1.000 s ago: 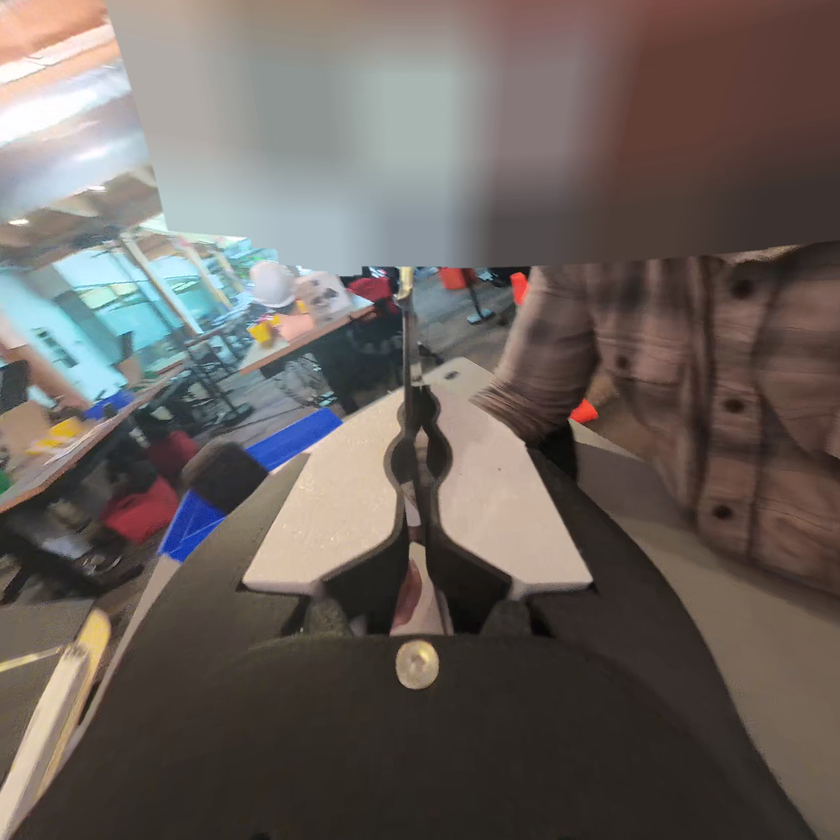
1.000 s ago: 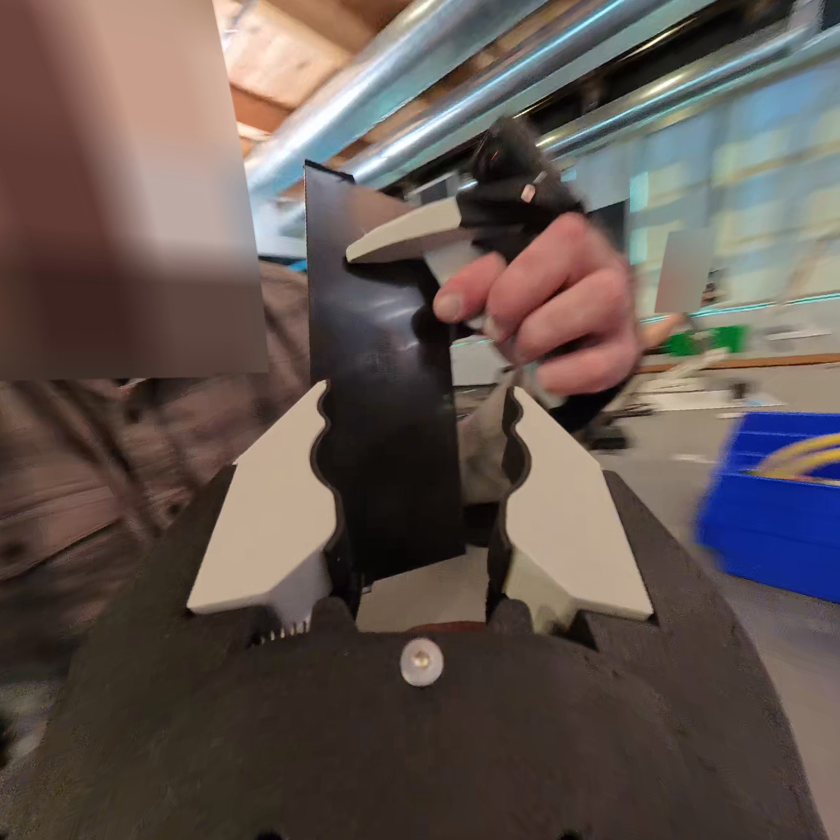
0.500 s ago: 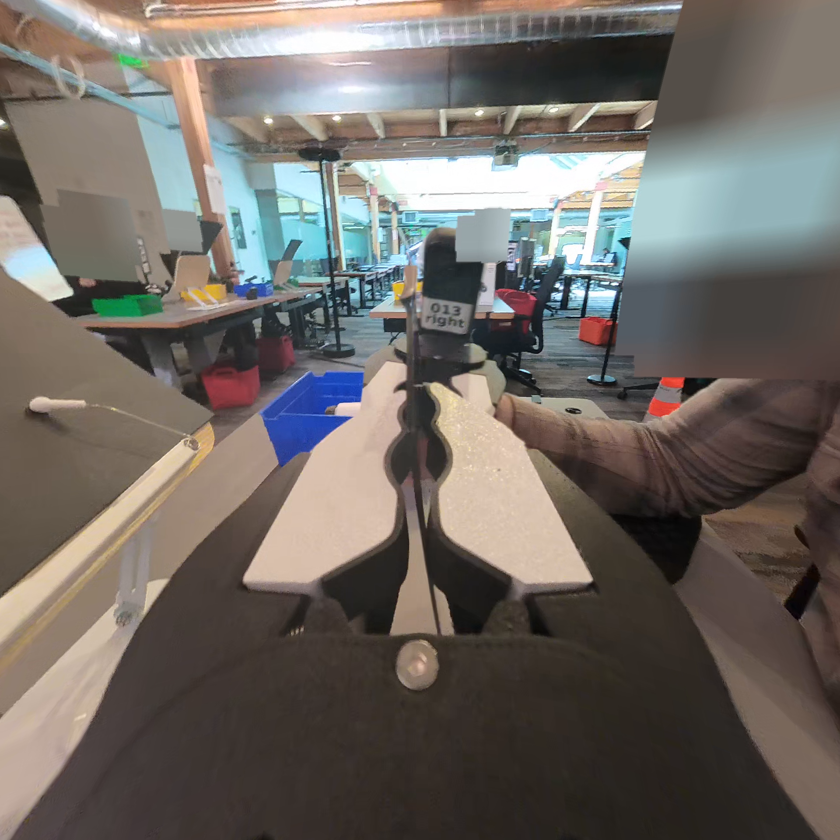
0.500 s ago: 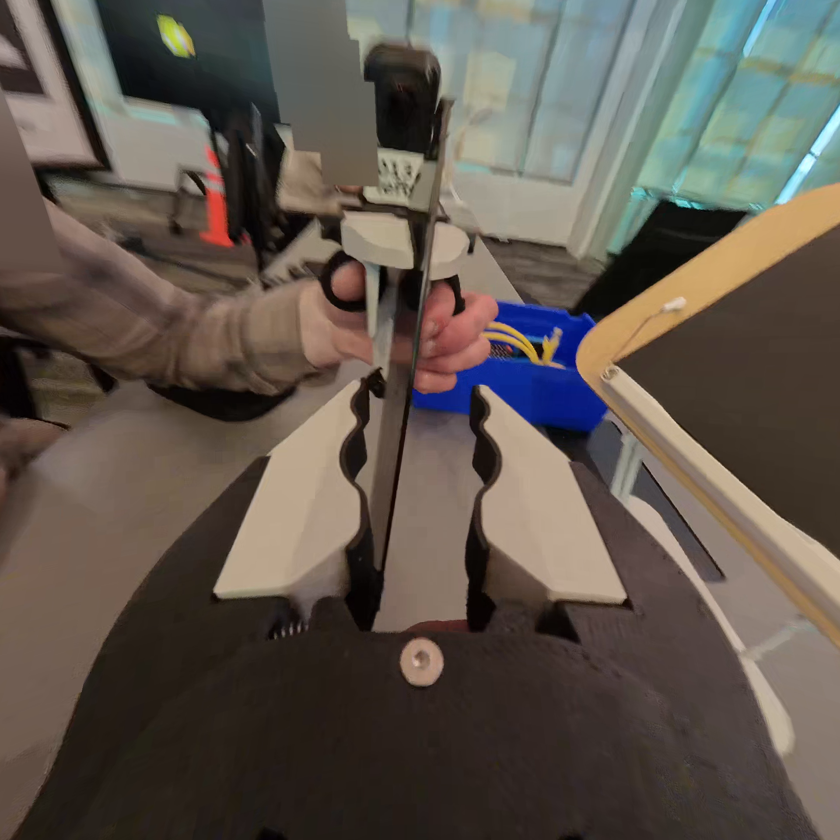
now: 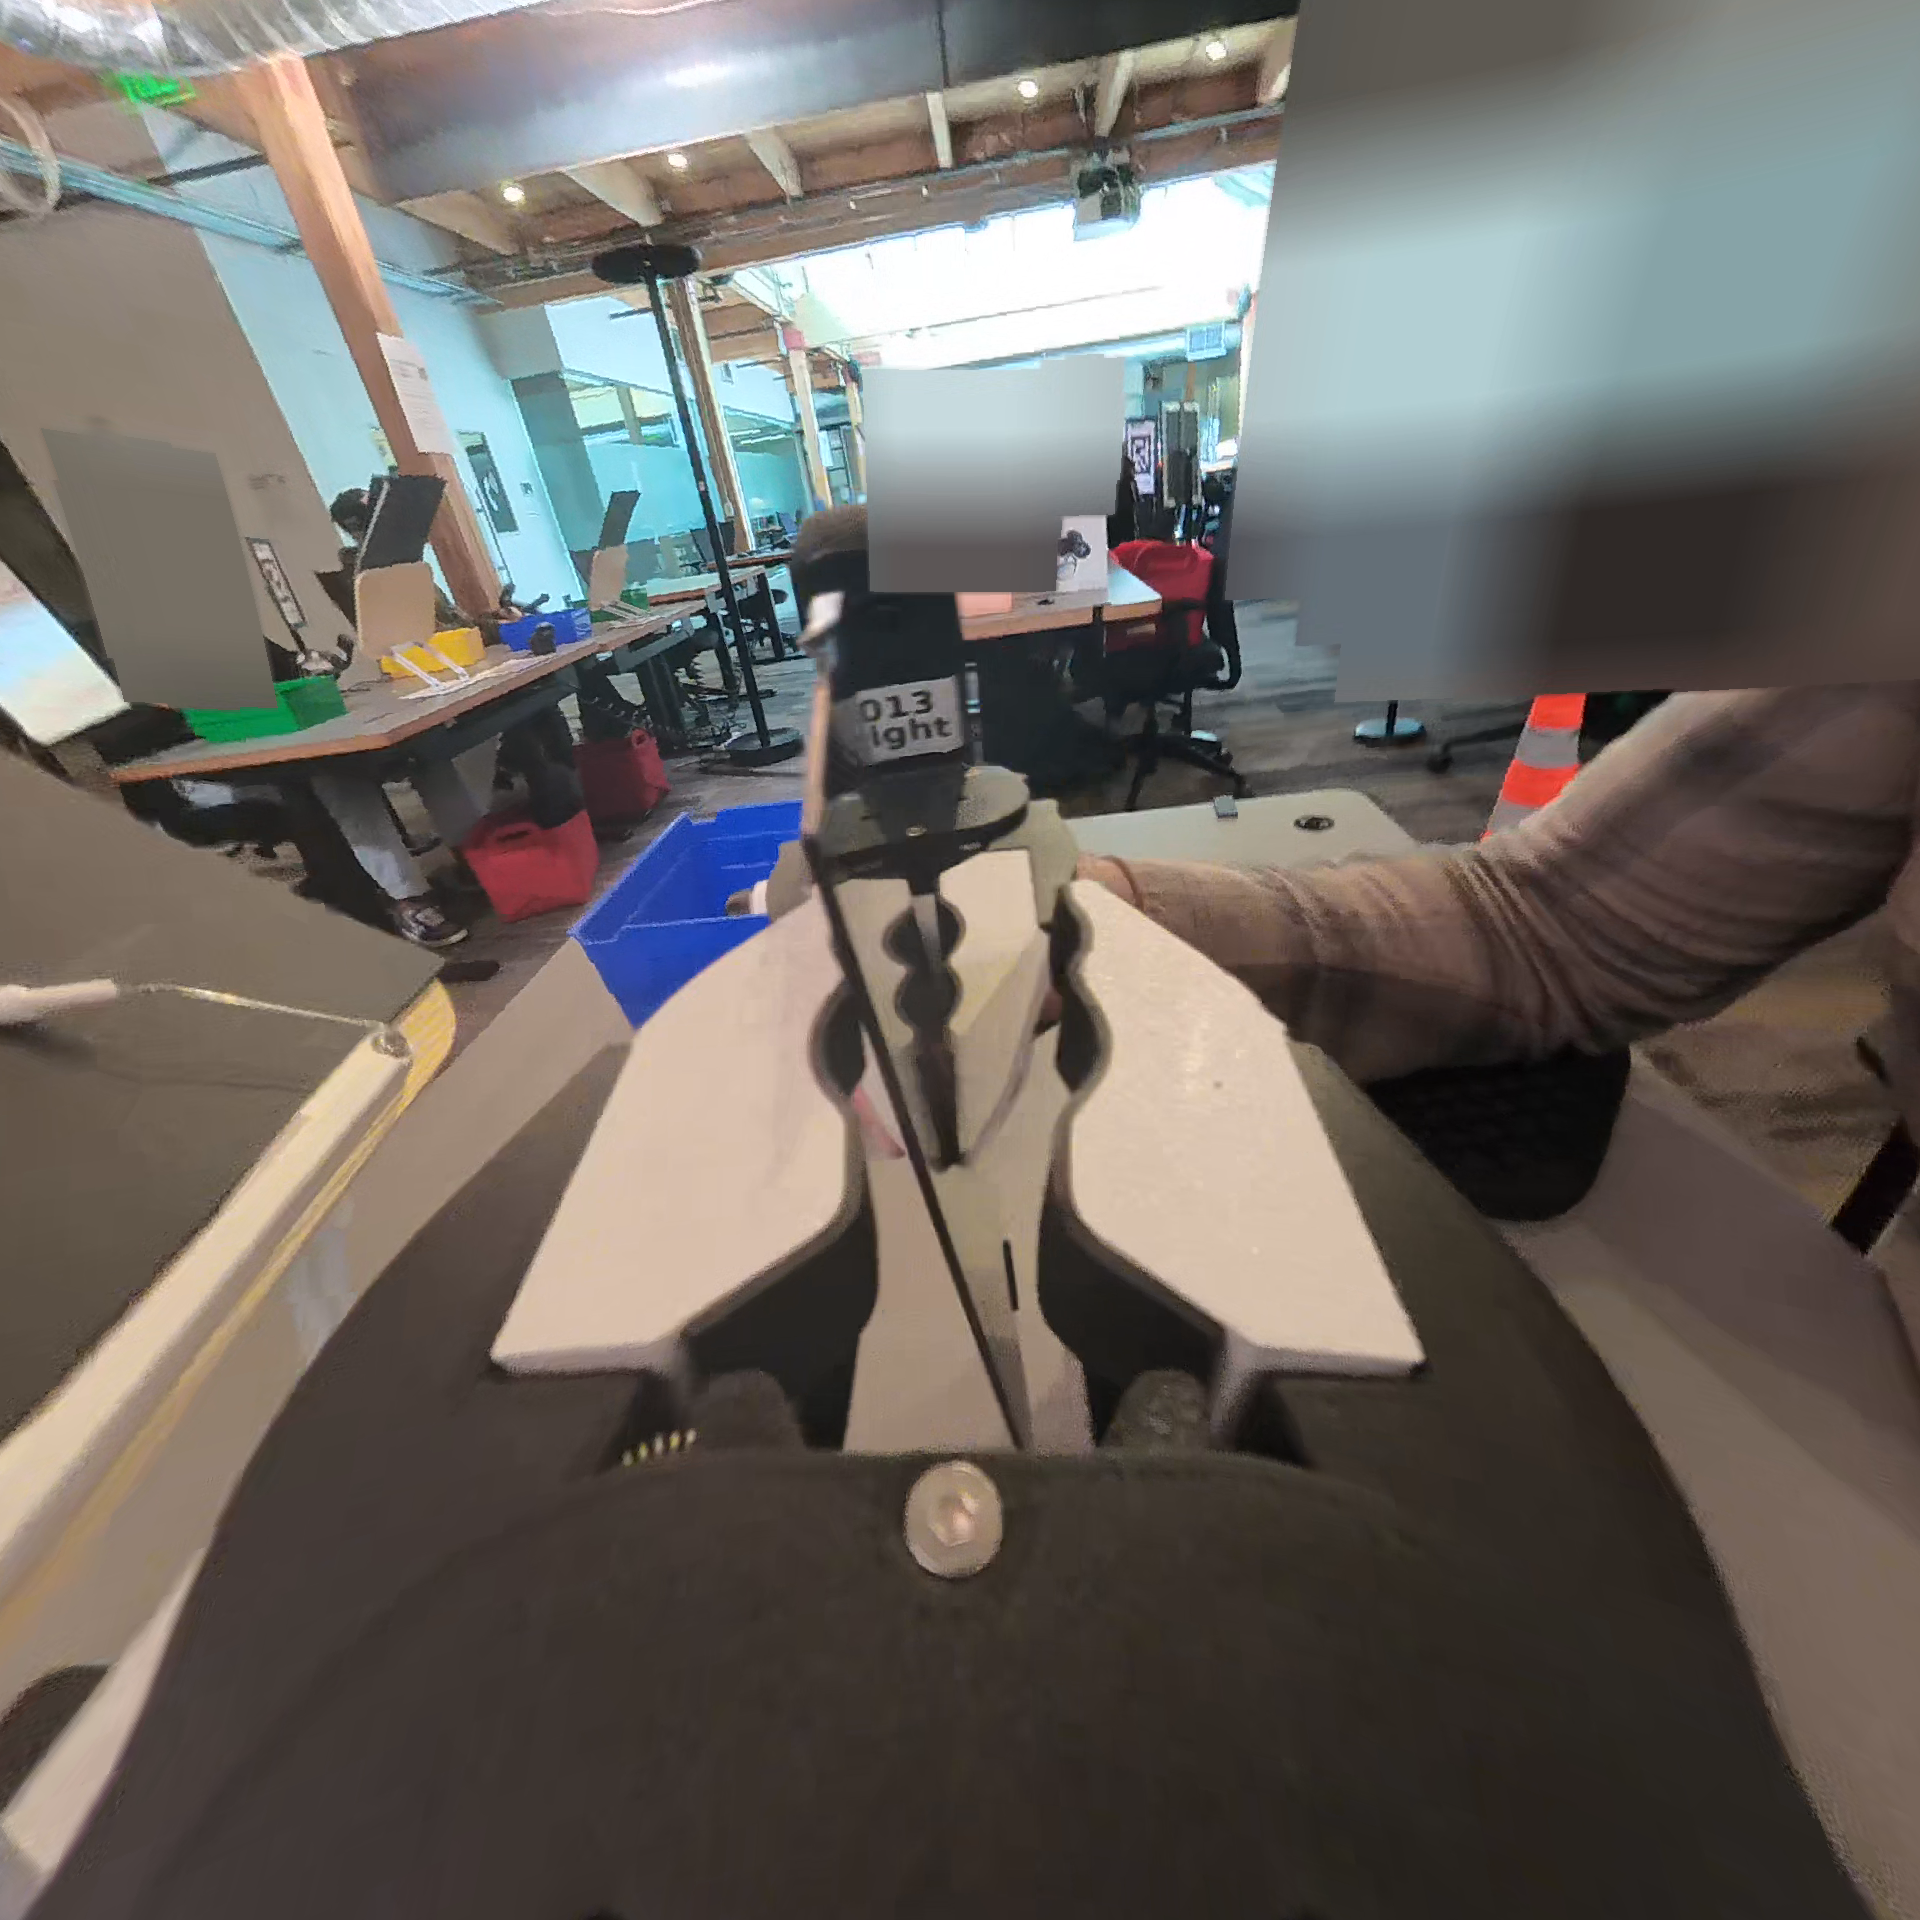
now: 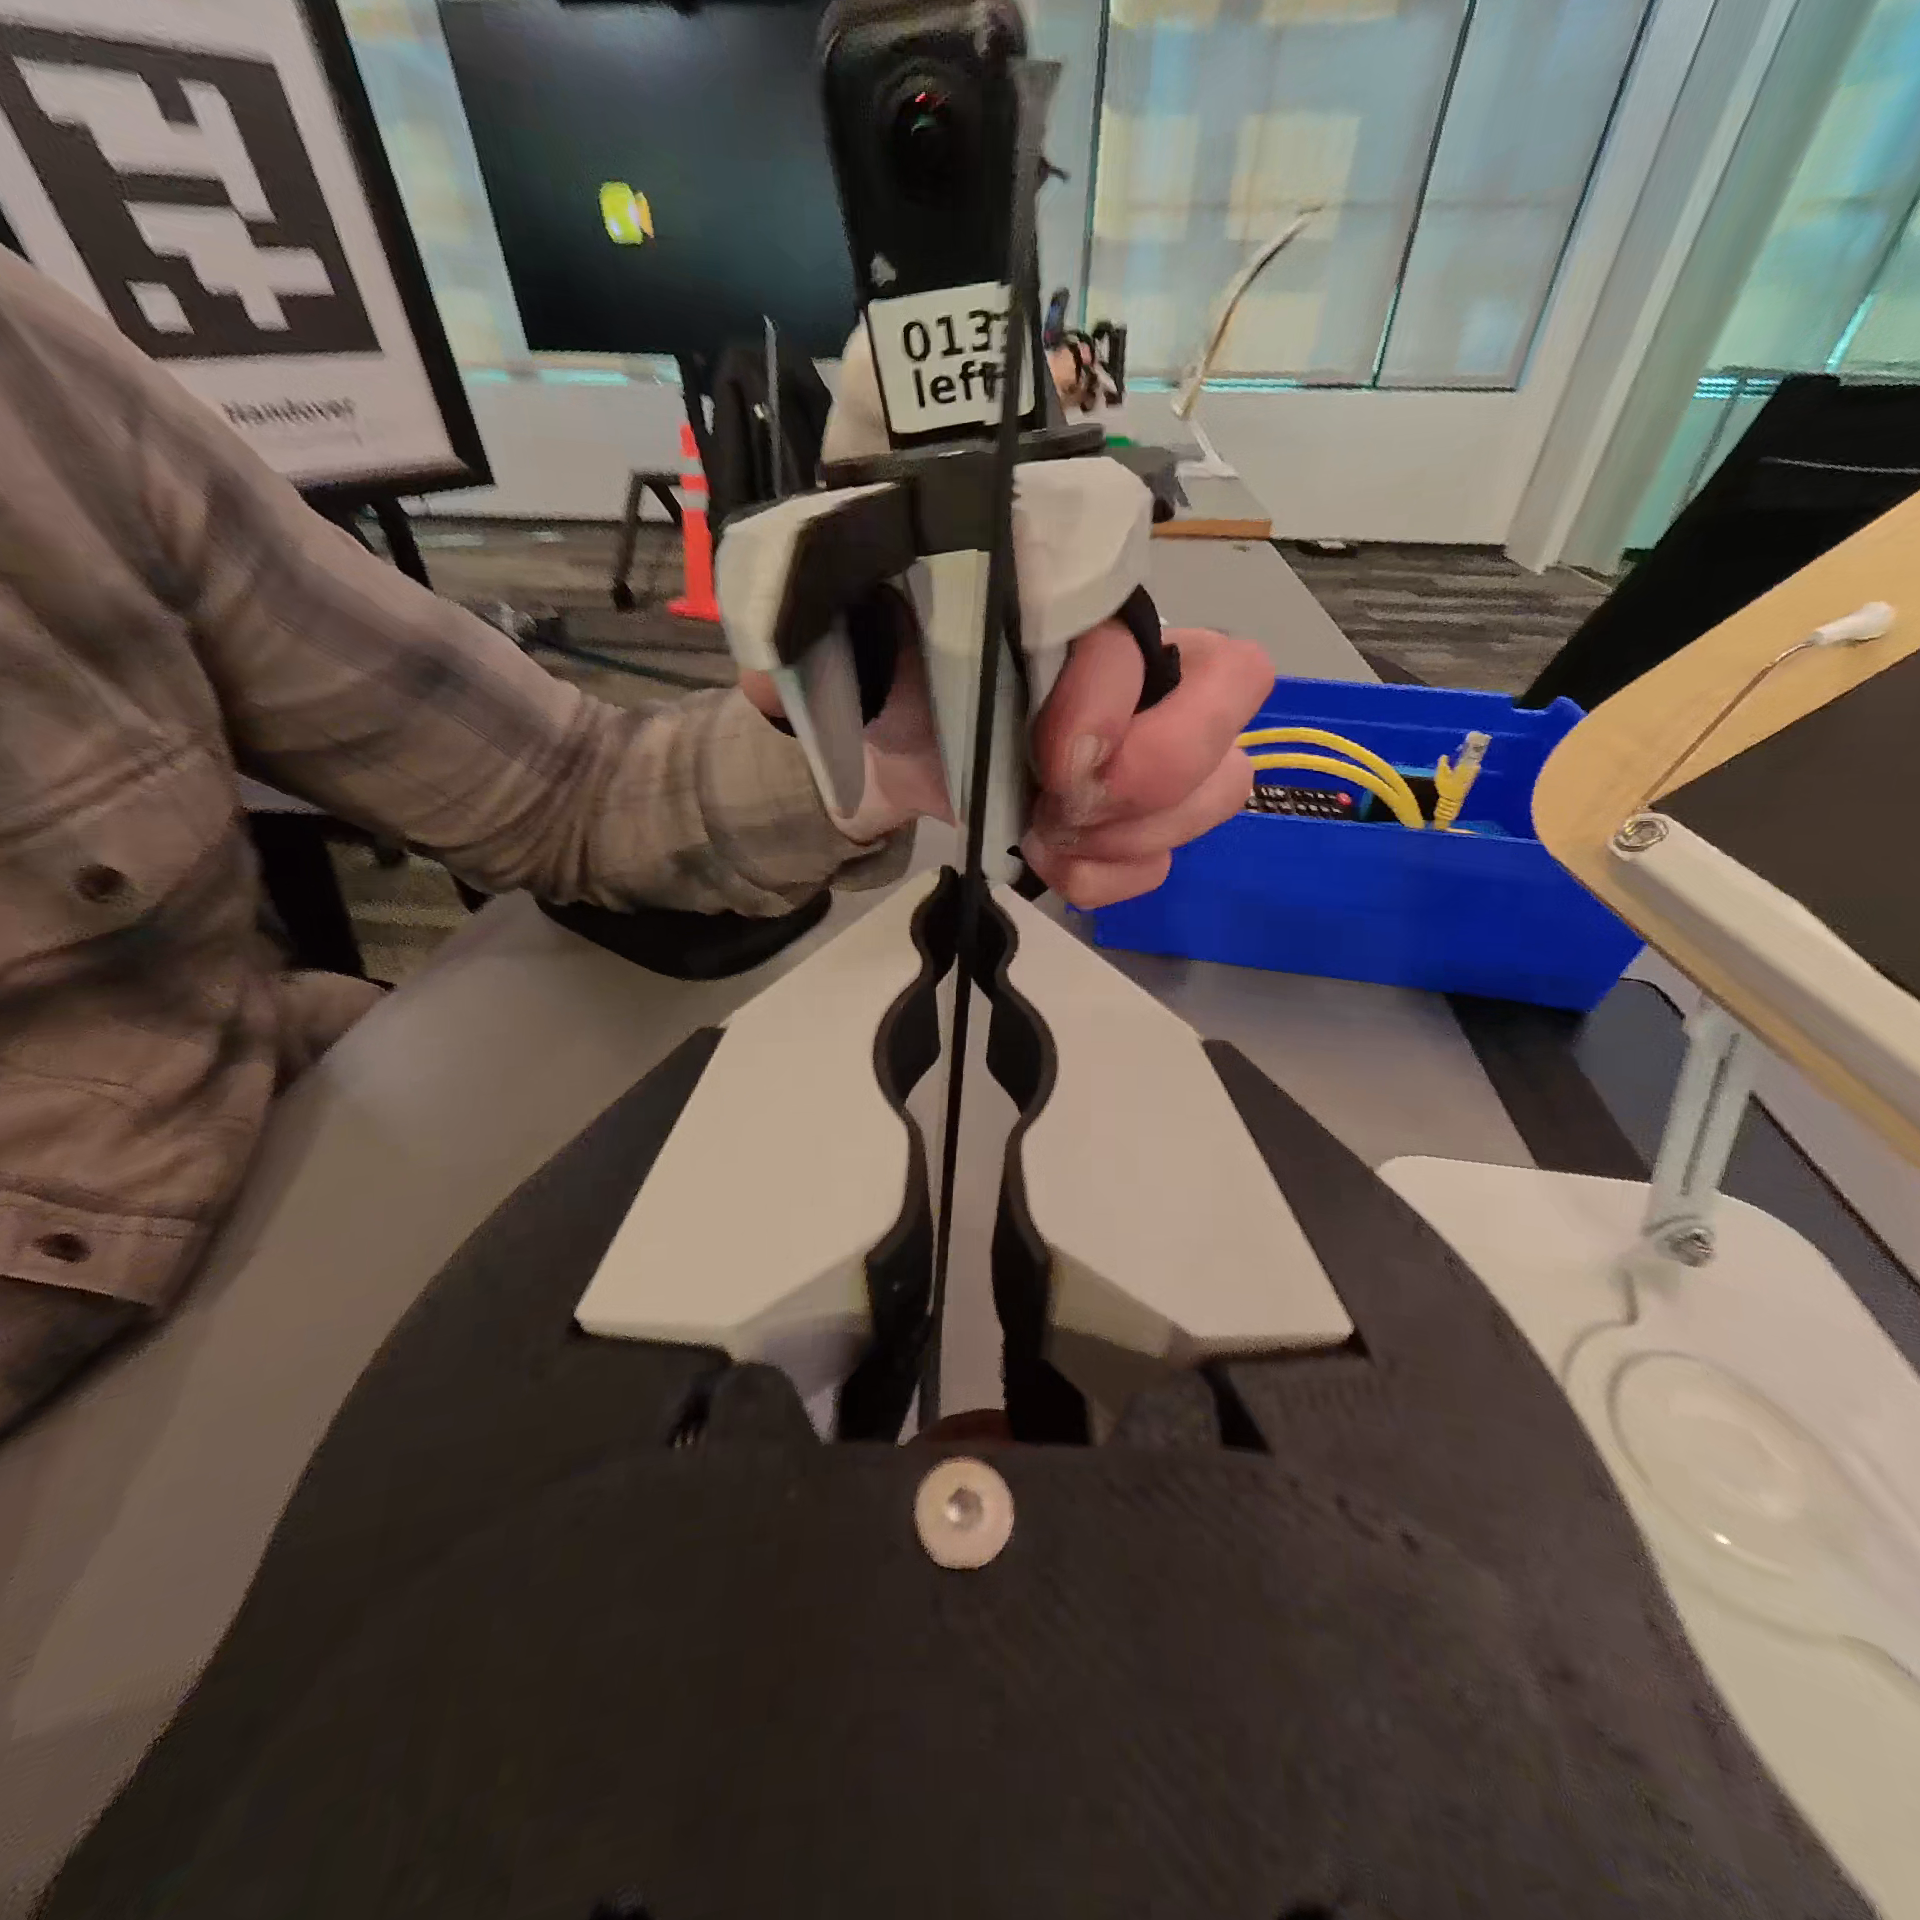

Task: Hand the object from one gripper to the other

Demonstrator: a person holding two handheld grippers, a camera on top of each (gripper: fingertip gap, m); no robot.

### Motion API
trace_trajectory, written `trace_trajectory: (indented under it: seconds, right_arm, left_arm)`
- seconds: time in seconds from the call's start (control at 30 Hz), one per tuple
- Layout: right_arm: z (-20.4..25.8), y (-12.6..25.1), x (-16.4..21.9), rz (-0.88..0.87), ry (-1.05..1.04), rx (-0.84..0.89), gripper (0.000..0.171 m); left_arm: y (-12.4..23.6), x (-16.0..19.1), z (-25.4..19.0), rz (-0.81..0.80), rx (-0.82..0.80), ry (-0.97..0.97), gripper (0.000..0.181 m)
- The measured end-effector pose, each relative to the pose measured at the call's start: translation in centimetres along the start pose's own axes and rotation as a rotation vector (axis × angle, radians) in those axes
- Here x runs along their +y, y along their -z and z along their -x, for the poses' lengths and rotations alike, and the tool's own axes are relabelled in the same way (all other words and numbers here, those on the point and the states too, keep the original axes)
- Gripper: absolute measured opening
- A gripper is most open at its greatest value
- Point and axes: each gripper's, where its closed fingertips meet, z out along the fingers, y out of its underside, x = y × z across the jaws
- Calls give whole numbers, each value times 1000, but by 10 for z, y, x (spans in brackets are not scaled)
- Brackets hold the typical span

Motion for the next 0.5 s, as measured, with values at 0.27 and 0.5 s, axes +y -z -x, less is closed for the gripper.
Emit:
trace_trajectory:
  seconds: [0.27, 0.5]
  right_arm:
    - [-17, 28, -3, -183, -292, -104, 0]
    - [-11, 33, 1, -223, -404, -225, 0]
  left_arm:
    - [20, -19, 20, 203, -407, -845, 70]
    - [8, 10, 29, 544, -452, -1539, 72]
